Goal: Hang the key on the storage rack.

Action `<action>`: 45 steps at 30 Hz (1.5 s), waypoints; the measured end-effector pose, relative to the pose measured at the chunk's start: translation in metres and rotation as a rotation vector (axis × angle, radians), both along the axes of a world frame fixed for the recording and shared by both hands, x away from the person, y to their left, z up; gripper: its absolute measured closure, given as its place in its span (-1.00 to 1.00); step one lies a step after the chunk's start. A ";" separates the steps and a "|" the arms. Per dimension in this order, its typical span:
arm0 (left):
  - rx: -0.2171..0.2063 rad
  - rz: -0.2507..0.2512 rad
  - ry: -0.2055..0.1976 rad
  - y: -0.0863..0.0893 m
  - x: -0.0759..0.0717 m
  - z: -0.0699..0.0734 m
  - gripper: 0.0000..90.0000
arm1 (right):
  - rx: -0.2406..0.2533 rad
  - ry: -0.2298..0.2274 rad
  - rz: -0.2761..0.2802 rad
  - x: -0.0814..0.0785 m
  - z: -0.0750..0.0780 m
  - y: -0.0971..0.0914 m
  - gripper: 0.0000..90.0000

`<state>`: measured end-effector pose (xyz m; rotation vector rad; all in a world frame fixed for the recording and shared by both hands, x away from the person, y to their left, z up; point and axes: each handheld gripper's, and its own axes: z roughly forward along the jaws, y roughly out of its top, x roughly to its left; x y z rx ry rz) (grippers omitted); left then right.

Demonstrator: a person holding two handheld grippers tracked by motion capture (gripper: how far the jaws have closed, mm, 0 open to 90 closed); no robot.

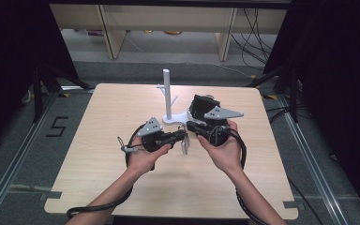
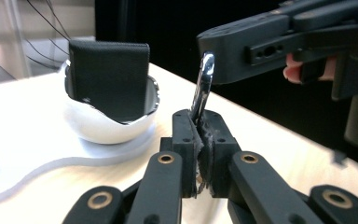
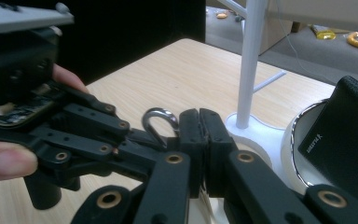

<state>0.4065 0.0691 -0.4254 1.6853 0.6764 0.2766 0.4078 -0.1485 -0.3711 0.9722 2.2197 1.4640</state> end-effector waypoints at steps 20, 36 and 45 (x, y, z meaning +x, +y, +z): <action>0.167 0.215 -0.035 0.037 0.011 0.002 0.88 | 0.056 0.077 -0.122 -0.016 -0.028 -0.054 0.80; 0.179 0.328 -0.061 0.056 0.030 0.006 0.88 | 0.089 0.120 -0.254 -0.026 -0.071 -0.102 0.72; 0.198 0.398 -0.076 0.057 0.049 0.012 0.88 | 0.126 0.127 -0.281 -0.030 -0.074 -0.104 0.71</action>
